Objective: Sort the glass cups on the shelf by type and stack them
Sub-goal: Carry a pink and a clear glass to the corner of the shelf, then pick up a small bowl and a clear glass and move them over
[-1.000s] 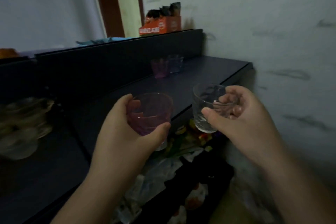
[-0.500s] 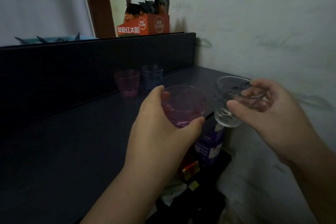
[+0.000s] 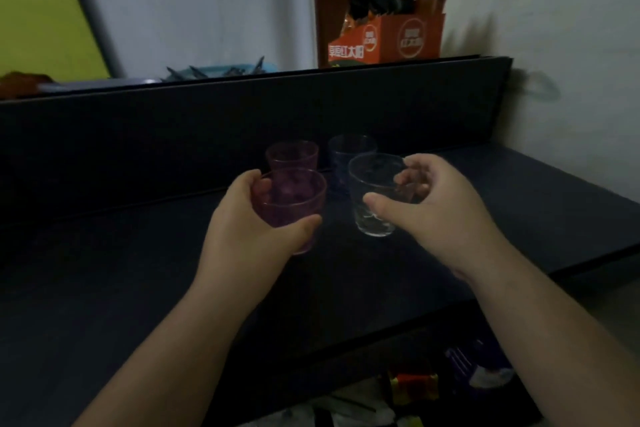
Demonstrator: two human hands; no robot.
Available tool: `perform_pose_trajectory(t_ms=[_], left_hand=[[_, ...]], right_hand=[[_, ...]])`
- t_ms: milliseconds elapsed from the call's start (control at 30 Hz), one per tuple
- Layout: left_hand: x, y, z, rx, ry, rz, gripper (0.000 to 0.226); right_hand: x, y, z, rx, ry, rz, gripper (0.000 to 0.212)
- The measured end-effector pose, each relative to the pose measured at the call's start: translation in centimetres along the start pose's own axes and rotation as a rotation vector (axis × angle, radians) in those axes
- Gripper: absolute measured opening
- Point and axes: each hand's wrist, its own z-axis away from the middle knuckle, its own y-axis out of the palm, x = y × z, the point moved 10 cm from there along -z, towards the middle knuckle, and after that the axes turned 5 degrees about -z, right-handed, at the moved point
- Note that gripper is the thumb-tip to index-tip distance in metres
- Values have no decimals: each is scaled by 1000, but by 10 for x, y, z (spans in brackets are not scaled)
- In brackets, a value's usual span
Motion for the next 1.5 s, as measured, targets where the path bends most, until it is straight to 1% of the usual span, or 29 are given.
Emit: perform_pose_trajectory(t_ms=[100, 200, 400, 500, 567, 633, 700, 767, 867, 1033, 1167, 1200, 1267, 1300, 1333, 1500], left_hand=[[5, 10, -7, -42, -72, -28, 102], [6, 18, -11, -73, -110, -68, 102], [0, 31, -14, -90, -128, -125, 103], [1, 33, -13, -87, -143, -152, 111], [3, 34, -10, -54, -164, -164, 123], [4, 30, -5, -27, -183, -203, 130], [0, 19, 3, -49, -144, -282, 129], [-5, 2, 13, -90, -83, -396, 119], [-3, -34, 31, -169, -51, -524, 102], [26, -117, 69, -291, -110, -684, 88], [55, -192, 112, -359, -169, -715, 85], [58, -197, 115, -359, -180, -727, 84], [91, -269, 160, -413, -232, -733, 83], [91, -273, 160, -417, -214, -734, 83], [101, -291, 170, -421, -235, -758, 82], [165, -425, 244, -539, -345, -763, 84]], right_hand=[[-10, 9, -23, 103, 2, 53, 72], [-16, 14, -39, 162, 3, 103, 85], [-27, 15, -52, 196, 22, 115, 86], [-28, 19, -52, 256, 38, 99, 89], [-26, 19, -49, 273, 23, 135, 97], [-15, 11, -44, 220, -66, 247, 100], [9, 2, -32, 130, -240, 300, 91], [33, 4, -18, 104, -398, 272, 79], [59, 30, 1, 174, -516, 238, 65], [102, 101, 40, 335, -594, 155, 58], [139, 179, 84, 491, -624, 90, 56], [142, 185, 91, 518, -619, 93, 55], [174, 259, 137, 610, -661, 64, 54], [176, 261, 139, 617, -646, 54, 54], [186, 276, 152, 641, -640, 38, 53], [250, 392, 243, 736, -692, -15, 53]])
